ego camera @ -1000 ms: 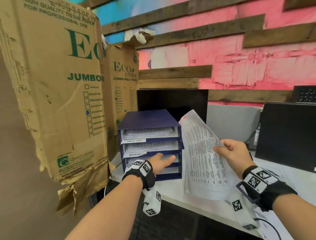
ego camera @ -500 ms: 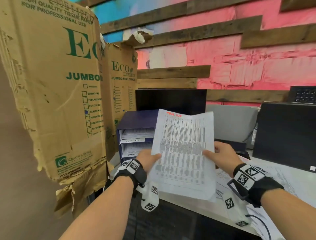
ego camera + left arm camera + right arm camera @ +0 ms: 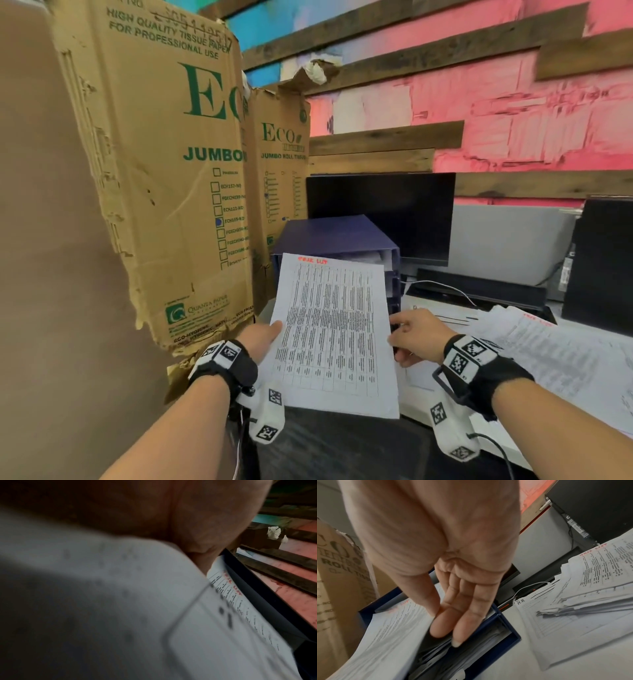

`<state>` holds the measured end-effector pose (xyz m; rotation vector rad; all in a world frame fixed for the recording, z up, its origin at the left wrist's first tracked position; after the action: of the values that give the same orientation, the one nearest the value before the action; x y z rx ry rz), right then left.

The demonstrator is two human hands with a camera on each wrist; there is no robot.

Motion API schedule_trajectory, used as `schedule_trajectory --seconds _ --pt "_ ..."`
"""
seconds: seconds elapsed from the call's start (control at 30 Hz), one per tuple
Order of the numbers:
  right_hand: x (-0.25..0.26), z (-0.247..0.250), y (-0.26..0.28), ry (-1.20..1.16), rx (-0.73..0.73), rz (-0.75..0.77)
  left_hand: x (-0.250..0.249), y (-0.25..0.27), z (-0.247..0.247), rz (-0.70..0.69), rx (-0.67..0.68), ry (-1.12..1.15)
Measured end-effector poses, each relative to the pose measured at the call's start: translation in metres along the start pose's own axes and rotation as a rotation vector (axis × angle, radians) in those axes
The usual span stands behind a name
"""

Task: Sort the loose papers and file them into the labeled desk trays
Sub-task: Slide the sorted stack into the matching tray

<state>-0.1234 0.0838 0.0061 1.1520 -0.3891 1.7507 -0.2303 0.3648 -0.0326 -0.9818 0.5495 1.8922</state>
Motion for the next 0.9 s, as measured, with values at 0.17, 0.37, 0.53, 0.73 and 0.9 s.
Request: schedule_trajectory --seconds 0.17,0.37,0.53,0.73,0.9 --pt "0.004 -0.011 -0.004 0.054 0.024 -0.003 0.012 0.003 0.006 0.047 0.029 0.067" --pt "0.022 0.026 -0.006 -0.123 -0.237 0.150 -0.016 -0.001 0.001 0.044 -0.038 0.472" --pt "0.016 0.027 -0.001 -0.358 -0.029 0.101 -0.035 -0.027 -0.005 0.022 -0.057 0.616" --pt "0.006 0.039 -0.006 -0.305 -0.071 0.127 -0.060 -0.054 -0.002 -0.091 -0.139 0.474" --pt "0.012 0.052 -0.027 -0.493 -0.176 0.150 -0.062 -0.045 -0.024 0.010 0.001 0.554"
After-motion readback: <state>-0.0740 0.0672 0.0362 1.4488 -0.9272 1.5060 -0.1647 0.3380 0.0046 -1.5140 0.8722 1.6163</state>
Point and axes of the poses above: each hand's wrist, its own y-axis away from the middle knuckle, its own z-axis out of the back of the hand, x = y × z, the point moved 9 cm from there along -y, towards the middle knuckle, and after that the axes turned 10 degrees about -z, right-handed, at the moved point
